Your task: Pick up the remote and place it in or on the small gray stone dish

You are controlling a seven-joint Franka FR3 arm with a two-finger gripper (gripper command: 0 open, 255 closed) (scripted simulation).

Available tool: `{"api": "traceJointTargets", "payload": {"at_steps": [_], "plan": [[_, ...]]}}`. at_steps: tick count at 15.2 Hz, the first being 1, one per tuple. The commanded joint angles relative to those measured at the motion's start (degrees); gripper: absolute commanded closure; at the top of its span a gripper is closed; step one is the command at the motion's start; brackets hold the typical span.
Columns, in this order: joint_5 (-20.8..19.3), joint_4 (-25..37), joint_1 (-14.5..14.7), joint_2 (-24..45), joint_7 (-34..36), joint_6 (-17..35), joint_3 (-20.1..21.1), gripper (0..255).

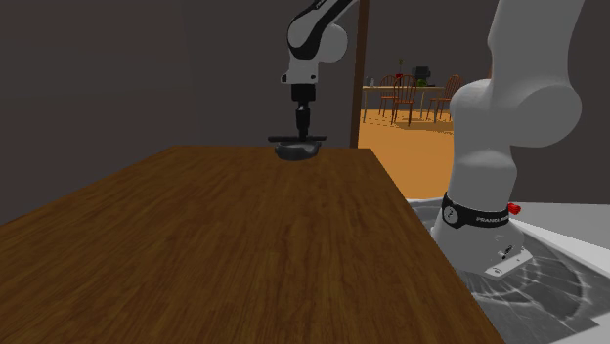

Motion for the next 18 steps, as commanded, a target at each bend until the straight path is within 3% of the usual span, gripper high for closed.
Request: {"api": "traceJointTargets", "payload": {"at_steps": [1,6,10,18], "plan": [[0.0,0.0,0.0,0.02,0.0,0.02,0.0,0],[0.01,0.0,0.0,0.02,0.0,0.02,0.0,0],[-2.4,4.4,-0.23,-3.64,1.82,-7.4,0.47,0],[-2.4,4.4,-0.25,-3.64,1.82,-7.4,0.49,0]]}}
